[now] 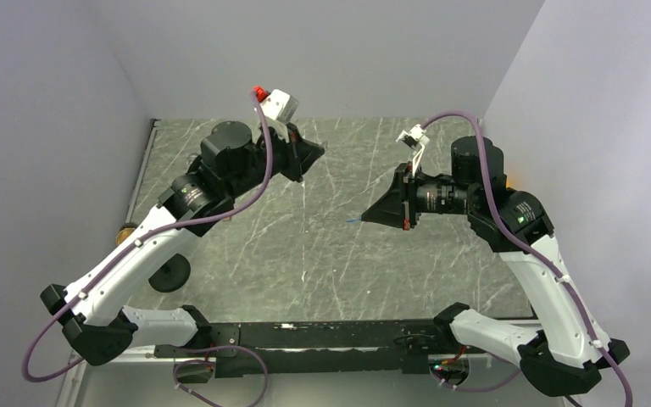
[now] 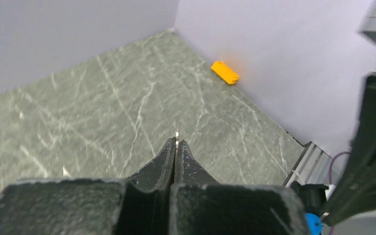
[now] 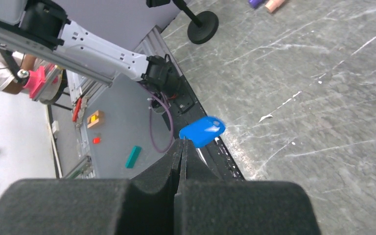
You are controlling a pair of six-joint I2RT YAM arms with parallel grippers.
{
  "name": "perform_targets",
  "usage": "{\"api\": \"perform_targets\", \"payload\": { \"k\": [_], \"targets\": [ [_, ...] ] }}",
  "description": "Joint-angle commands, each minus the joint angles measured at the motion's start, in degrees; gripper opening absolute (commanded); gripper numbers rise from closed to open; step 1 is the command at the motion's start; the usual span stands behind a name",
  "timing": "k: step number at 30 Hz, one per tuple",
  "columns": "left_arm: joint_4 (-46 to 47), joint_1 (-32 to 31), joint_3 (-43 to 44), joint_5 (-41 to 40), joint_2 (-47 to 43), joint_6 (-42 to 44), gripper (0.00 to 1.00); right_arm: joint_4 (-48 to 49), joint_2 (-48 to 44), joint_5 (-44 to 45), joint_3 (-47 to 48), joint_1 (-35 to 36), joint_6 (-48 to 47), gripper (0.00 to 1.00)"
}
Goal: Remove the keys from the keyring
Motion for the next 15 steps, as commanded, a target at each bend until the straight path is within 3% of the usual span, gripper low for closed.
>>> {"api": "perform_targets", "payload": {
  "k": [1, 7, 15],
  "targets": [
    [6.82, 2.16, -6.44, -8.22, -3.19, -10.61, 0.00, 2.88, -1.48, 3.91, -1.77, -0.02, 1.72, 0.00],
    [14.45, 5.51, -19.78, -7.07, -7.67, -21.09, 0.00, 2.98, -1.78, 5.22, -2.89, 0.13, 2.26, 0.00],
    [14.75, 11.44, -30.68, -4.89, -8.27, -29.78, 0.00, 4.08, -2.40, 8.10, -4.19, 0.06, 4.09, 0.00]
  ]
}}
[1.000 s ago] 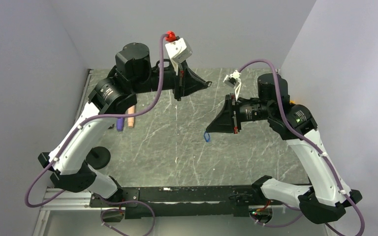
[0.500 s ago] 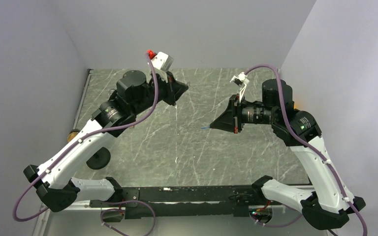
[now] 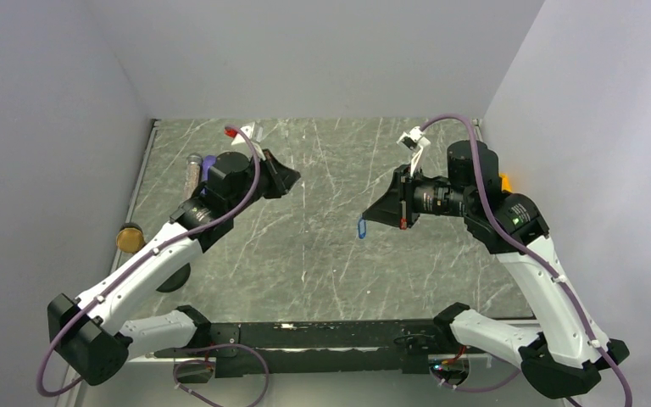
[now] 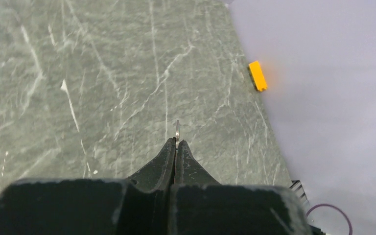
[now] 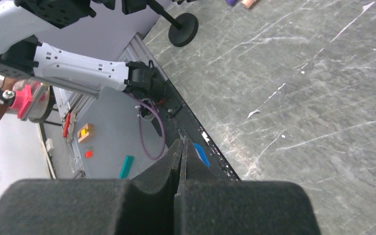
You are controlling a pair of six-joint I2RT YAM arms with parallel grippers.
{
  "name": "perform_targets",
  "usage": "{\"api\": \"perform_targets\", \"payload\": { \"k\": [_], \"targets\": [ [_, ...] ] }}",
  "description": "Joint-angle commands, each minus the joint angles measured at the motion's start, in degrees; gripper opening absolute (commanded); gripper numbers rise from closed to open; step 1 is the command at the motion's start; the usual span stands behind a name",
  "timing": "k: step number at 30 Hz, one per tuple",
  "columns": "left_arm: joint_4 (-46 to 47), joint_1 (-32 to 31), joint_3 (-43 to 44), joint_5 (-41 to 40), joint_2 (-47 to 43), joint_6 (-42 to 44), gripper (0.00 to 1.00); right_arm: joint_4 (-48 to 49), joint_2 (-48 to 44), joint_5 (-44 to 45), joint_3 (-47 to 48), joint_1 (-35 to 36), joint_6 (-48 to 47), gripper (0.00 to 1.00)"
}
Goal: Remove the keys from the keyring
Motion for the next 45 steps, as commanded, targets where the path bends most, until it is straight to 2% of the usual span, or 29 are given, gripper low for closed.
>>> {"api": "perform_targets", "payload": {
  "k": [1, 6, 10, 14, 21, 26, 27, 30, 33, 36, 38, 45],
  "targets": [
    [4.35, 3.15, -5.14, 0.81, -1.27, -7.33, 0.00, 3.04, -1.32, 3.47, -0.87, 0.06, 2.28, 0.00],
    [8.55, 7.77, -13.36, 5.30, -0.78, -12.17, 0.00, 3.54, -1.91, 6.78, -2.49, 0.06, 4.37, 0.00],
    [9.26, 10.99, -15.68, 10.14, 2.66, -12.91, 0.00, 3.69, -1.89, 8.56, -3.55, 0.02, 5.45, 0.00],
    [9.53, 12.64, -17.48, 10.27, 5.33, -13.55, 0.00, 3.27, -1.03, 9.00, -3.17, 0.07, 5.57, 0.00],
    [4.39, 14.30, -13.85, 11.12, 12.33, -8.25, 0.00, 2.44, -0.26, 9.51, -2.14, 0.08, 5.48, 0.00],
    [-2.20, 14.88, -10.24, 8.39, 15.77, -6.24, 0.01, 1.14, 0.16, 10.24, -0.64, 0.06, 5.28, 0.00],
    [-2.82, 14.99, -10.11, 8.09, 15.96, -6.38, 0.10, 0.82, 0.30, 10.32, -0.33, 0.06, 5.24, 0.00],
    [-4.71, 15.51, -9.23, 8.40, 16.36, -5.90, 0.49, 0.08, 0.03, 10.98, 0.05, 0.07, 5.20, 0.00],
    [-7.96, 15.55, -7.46, 7.18, 16.36, -4.67, 0.72, 0.01, -0.49, 11.15, -0.29, 0.08, 5.50, 0.00],
    [-9.13, 15.55, -6.65, 4.89, 14.58, -3.88, 0.91, 0.12, -0.81, 11.10, -0.43, 0.07, 5.74, 0.00],
    [-9.60, 15.55, -5.92, 3.38, 13.29, -3.39, 0.98, -0.14, -0.91, 11.17, -0.29, 0.07, 5.68, 0.00],
    [-11.24, 15.56, -1.55, 1.52, 10.47, -2.66, 0.99, -1.13, -1.45, 12.99, -0.61, 0.07, 5.67, 0.00]
  ]
}}
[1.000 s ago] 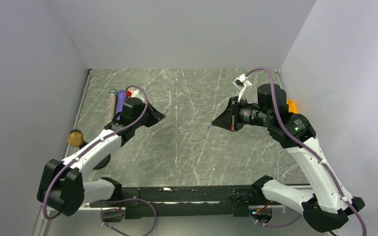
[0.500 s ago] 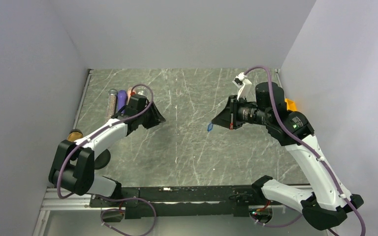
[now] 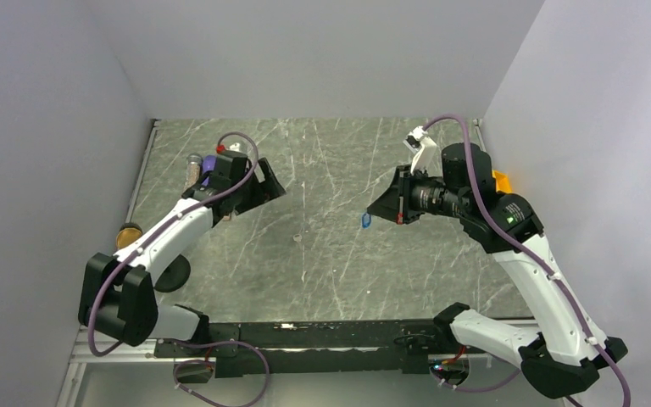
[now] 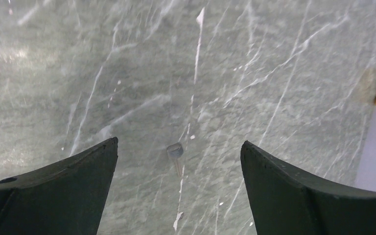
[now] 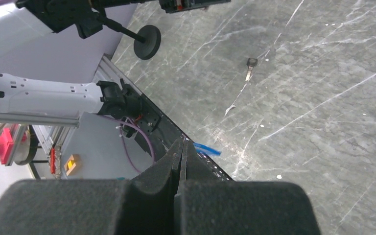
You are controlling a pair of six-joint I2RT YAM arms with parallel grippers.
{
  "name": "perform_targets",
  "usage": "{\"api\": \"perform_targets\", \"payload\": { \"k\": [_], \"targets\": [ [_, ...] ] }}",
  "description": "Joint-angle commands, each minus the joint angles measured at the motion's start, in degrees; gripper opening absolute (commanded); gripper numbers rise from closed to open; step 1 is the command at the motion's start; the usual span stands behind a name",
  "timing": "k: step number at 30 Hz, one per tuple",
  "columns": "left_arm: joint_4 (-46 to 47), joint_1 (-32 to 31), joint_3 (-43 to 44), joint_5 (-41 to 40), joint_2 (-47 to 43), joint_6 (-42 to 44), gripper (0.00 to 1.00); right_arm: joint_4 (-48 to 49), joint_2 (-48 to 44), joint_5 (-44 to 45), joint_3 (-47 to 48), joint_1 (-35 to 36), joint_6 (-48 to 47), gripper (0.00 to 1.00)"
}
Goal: Remove the keys from the keyring
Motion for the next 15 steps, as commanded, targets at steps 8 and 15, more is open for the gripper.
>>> {"api": "perform_targets", "payload": {
  "k": [8, 15],
  "targets": [
    [-2.42, 0.22, 10.00, 1.36, -3.60, 1.87, 0.94, -0.69, -1.77, 8.03, -0.46, 0.09, 3.20, 0.00],
    [3.43, 0.21, 9.22, 6.35, -4.97, 3.98, 0.93, 4.06, -2.65, 9.11, -6.08, 0.06, 5.12, 0.00]
  ]
}}
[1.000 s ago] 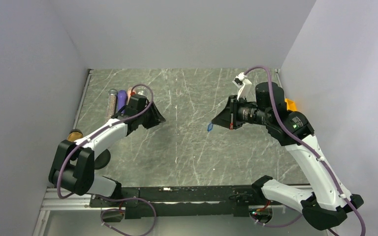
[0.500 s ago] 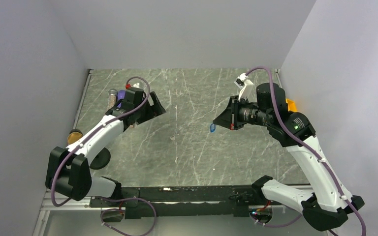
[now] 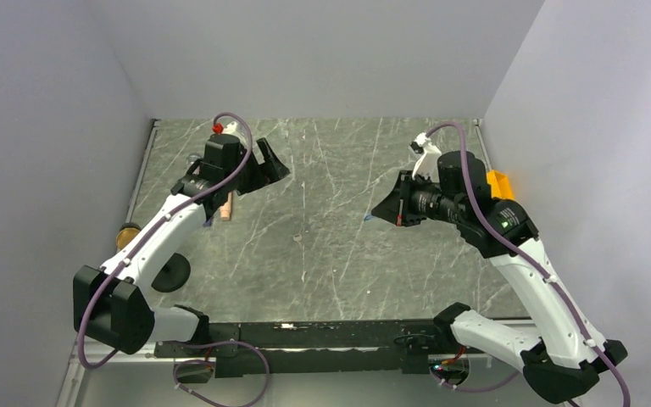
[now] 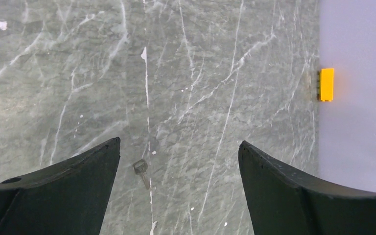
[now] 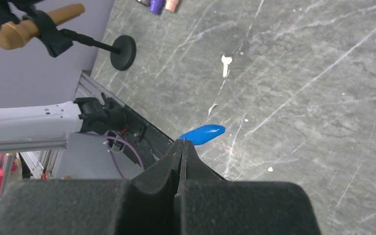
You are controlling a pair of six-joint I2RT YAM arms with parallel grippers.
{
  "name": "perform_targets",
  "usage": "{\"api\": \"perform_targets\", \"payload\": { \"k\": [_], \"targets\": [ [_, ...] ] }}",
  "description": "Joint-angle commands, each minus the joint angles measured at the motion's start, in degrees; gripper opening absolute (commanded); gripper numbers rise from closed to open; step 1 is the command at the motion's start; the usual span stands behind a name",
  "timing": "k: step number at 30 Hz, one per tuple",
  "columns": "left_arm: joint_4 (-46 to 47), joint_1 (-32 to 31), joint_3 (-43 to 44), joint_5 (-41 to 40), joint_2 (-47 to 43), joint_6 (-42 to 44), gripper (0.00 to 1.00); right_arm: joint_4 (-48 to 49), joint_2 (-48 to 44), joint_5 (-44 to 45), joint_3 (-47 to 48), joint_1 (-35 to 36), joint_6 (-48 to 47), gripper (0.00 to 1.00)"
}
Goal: Remove the keys from the keyring
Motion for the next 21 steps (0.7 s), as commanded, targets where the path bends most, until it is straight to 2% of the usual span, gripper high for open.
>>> {"api": "perform_targets", "payload": {
  "k": [1, 5, 12, 17, 21],
  "targets": [
    [3.14, 0.14, 1.28, 3.73, -1.84, 2.66, 0.94, 4.02, -0.47, 2.73, -2.87, 0.01, 2.14, 0.00],
    [2.71, 0.16, 2.04, 3.99, -2.63, 4.22, 0.94, 6.85, 1.28, 3.49, -5.08, -0.36, 2.20, 0.00],
    [2.20, 0.15, 2.20, 4.92, -5.48, 6.84, 0.94, 12.24, 10.06, -2.06, -6.66, -4.13, 0.86, 0.00],
    [-0.08, 0.14, 3.04, 5.13, -8.31, 8.76, 0.94, 13.93, 17.07, -3.22, -3.96, -6.71, -2.96, 0.00],
    [-1.87, 0.16, 3.98, 4.69, -10.55, 10.41, 0.95, 16.82, 22.55, -6.09, -1.39, -9.46, -2.63, 0.00]
  ]
}}
